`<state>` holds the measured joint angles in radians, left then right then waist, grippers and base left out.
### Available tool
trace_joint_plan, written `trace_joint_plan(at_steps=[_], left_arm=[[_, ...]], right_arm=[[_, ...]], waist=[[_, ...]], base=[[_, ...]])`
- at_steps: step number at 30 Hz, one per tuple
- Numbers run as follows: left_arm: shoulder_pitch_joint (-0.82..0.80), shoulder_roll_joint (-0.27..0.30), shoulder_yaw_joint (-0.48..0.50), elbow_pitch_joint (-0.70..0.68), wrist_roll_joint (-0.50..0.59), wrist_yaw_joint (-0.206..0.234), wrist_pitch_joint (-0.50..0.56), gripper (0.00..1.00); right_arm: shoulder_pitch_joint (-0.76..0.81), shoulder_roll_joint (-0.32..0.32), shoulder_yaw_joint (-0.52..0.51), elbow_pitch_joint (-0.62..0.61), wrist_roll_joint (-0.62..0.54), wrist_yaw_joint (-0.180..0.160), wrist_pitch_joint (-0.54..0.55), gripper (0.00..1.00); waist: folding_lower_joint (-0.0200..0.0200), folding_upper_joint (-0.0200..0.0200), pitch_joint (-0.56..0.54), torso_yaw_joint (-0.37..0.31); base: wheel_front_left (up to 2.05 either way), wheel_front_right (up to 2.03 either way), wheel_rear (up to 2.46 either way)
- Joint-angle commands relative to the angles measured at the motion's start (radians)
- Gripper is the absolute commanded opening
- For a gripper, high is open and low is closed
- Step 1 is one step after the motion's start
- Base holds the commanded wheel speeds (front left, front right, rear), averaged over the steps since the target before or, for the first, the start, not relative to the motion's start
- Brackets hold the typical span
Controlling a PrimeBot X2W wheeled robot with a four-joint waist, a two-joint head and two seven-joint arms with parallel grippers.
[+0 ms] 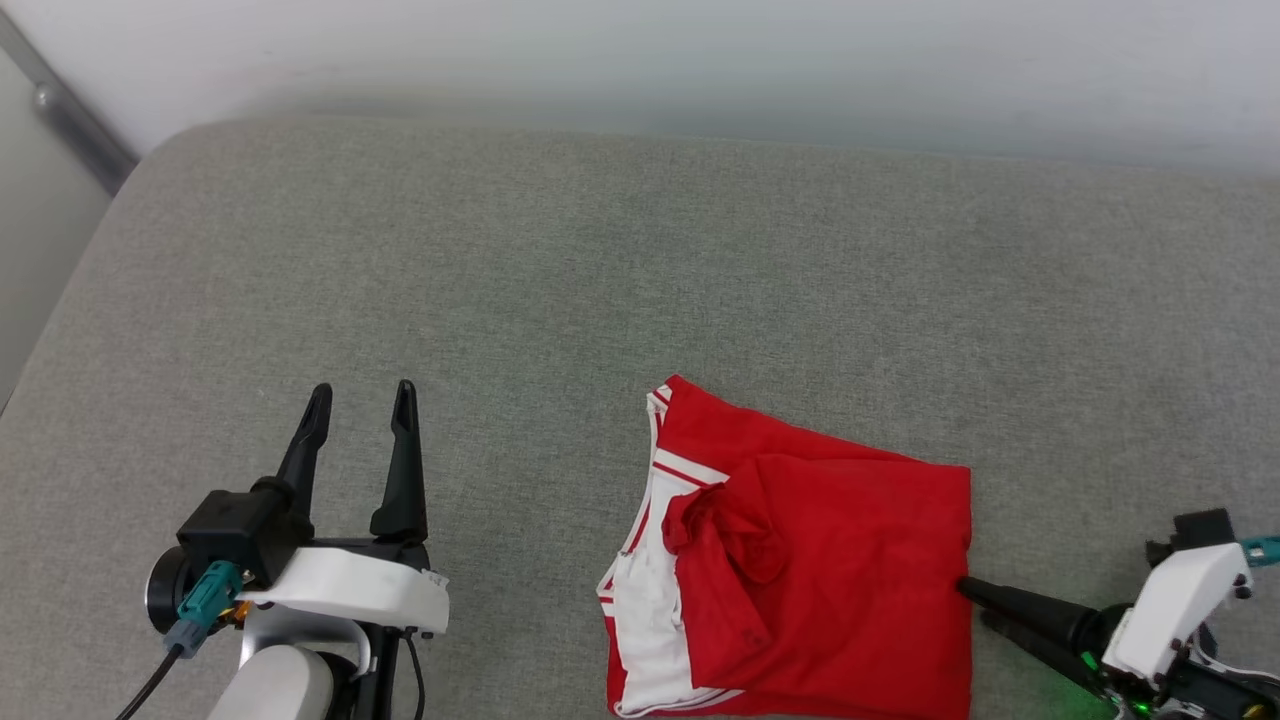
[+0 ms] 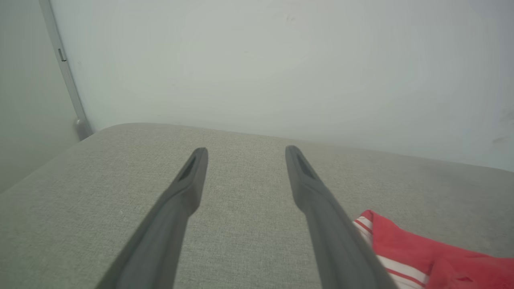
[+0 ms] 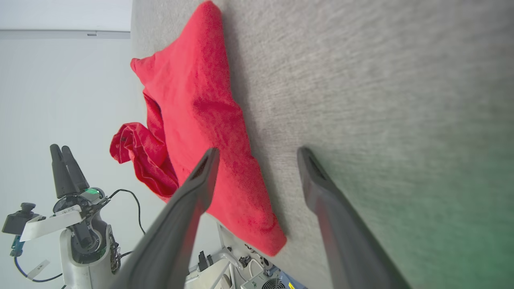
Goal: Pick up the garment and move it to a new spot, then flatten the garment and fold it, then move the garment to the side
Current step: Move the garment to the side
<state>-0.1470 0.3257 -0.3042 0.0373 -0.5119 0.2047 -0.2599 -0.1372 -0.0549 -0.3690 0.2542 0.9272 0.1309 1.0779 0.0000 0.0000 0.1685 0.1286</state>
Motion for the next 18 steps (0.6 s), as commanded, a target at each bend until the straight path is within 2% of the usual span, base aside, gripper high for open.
trace_joint_plan(at_steps=[1, 6, 7, 9, 14, 18], left_arm=[[-0.013, -0.005, 0.006, 0.003, 0.009, -0.006, -0.007, 1.0], [-0.022, -0.014, 0.007, 0.022, 0.019, -0.02, -0.007, 1.0], [-0.023, -0.015, 0.007, 0.025, 0.023, -0.022, -0.007, 1.0], [-0.024, -0.019, 0.006, 0.031, 0.027, -0.027, -0.007, 1.0], [-0.01, -0.022, 0.008, 0.045, 0.039, -0.036, -0.007, 1.0], [0.01, -0.031, 0.013, 0.05, 0.044, -0.04, -0.007, 1.0]], right_arm=[[-0.016, 0.007, 0.024, 0.031, 0.023, 0.0, -0.009, 1.0], [-0.056, 0.007, 0.119, 0.123, 0.076, -0.001, -0.063, 1.0], [-0.063, 0.007, 0.134, 0.134, 0.08, -0.001, -0.073, 0.76], [-0.078, 0.007, 0.157, 0.143, 0.073, -0.001, -0.094, 0.02], [-0.101, -0.01, 0.209, 0.099, 0.05, 0.0, -0.13, 0.0], [-0.097, -0.066, 0.295, 0.009, -0.006, 0.0, -0.162, 0.0]], waist=[[0.0, 0.0, 0.006, 0.009], [0.0, 0.0, 0.003, 0.019], [0.0, 0.0, 0.002, 0.021], [0.0, 0.0, -0.002, 0.023], [0.0, 0.0, -0.027, 0.017], [0.0, 0.0, -0.052, -0.01]], base=[[0.0, 0.0, 0.0], [0.0, 0.0, 0.0], [0.0, 0.0, 0.0], [0.0, 0.0, 0.0], [0.0, 0.0, 0.0], [0.0, 0.0, 0.0]])
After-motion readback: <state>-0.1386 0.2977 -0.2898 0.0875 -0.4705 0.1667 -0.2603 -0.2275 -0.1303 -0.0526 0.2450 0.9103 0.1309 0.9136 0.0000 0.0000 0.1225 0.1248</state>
